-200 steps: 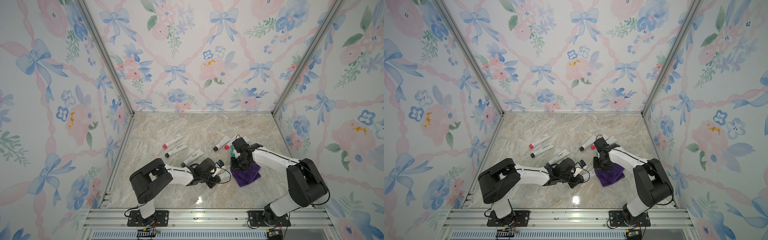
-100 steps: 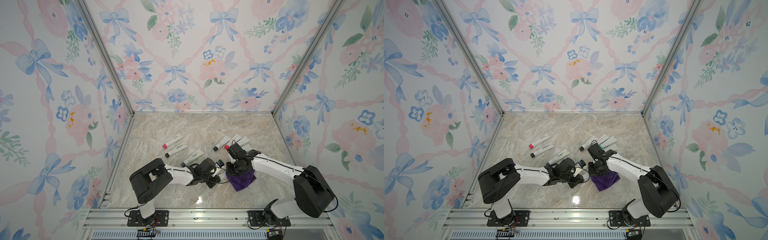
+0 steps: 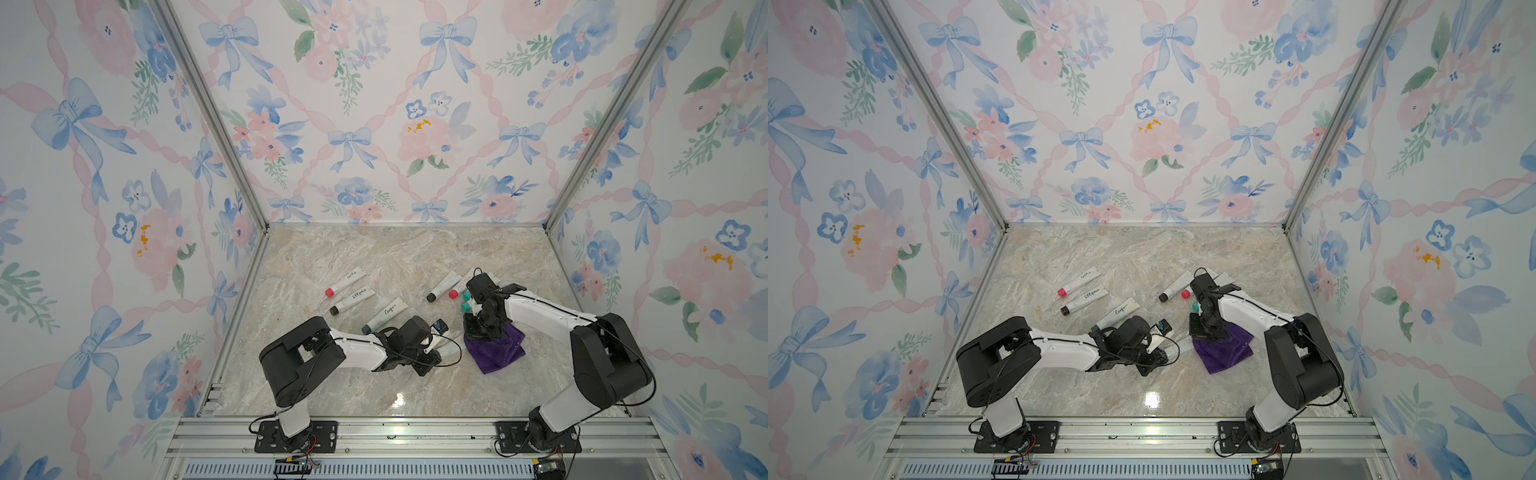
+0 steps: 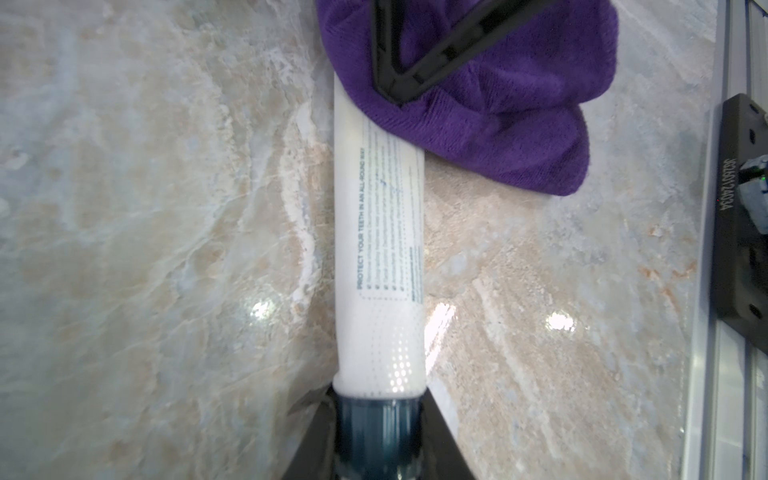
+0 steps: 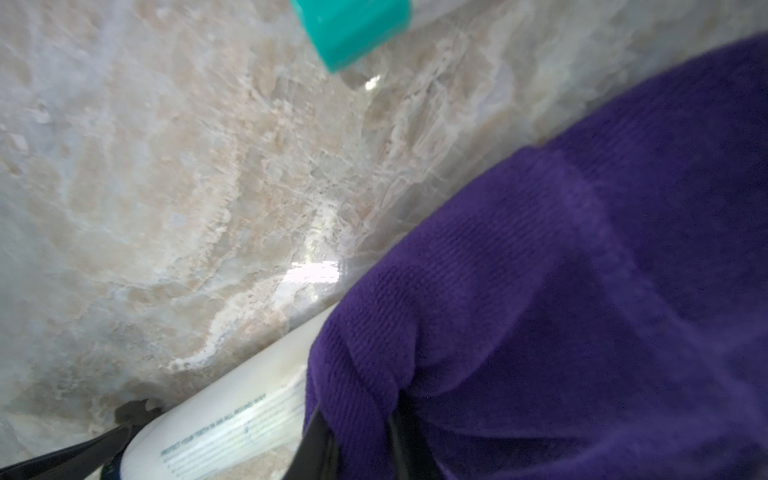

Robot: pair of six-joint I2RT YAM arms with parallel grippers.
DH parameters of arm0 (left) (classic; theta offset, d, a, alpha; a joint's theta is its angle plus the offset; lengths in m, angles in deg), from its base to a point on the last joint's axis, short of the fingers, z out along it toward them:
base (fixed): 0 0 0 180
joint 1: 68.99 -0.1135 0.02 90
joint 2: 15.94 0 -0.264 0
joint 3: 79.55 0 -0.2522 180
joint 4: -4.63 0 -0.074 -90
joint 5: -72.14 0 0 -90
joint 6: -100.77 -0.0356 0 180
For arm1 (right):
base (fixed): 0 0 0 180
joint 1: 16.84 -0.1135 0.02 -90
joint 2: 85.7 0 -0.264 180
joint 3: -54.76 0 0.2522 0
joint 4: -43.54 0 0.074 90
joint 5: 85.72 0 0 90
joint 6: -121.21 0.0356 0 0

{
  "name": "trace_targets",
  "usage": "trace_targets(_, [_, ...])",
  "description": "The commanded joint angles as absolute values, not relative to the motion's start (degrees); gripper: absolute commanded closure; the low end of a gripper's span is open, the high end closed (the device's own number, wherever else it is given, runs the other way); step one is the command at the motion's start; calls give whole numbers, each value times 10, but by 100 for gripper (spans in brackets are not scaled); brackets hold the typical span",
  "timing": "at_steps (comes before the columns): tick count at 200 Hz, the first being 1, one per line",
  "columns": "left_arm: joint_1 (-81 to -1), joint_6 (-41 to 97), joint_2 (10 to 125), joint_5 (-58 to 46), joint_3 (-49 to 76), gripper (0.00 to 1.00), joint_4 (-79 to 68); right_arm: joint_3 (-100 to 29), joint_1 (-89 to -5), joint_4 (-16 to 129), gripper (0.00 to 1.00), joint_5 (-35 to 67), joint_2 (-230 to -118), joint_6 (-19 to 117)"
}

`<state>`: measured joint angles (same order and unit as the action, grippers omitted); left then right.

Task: Wipe the surface of the toothpaste tube
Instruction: Wipe the dirt from the toothpaste tube.

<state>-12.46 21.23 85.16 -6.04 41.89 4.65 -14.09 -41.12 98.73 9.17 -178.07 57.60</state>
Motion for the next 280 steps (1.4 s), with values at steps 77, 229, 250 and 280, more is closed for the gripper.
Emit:
trace_targets(77, [-131, 206, 870, -74, 426, 76, 20, -121, -491, 966, 80, 152, -1792, 611])
trace_targets(229, [-130, 207, 870, -76, 426, 76, 20, -144, -459, 1000, 80, 104, -1809, 581])
trace_targets(250, [-131, 207, 870, -76, 426, 76, 20, -132, -484, 983, 80, 149, -1774, 601])
trace_targets(280, [-131, 207, 871, -75, 426, 76, 20, -123, -471, 978, 80, 156, -1775, 601])
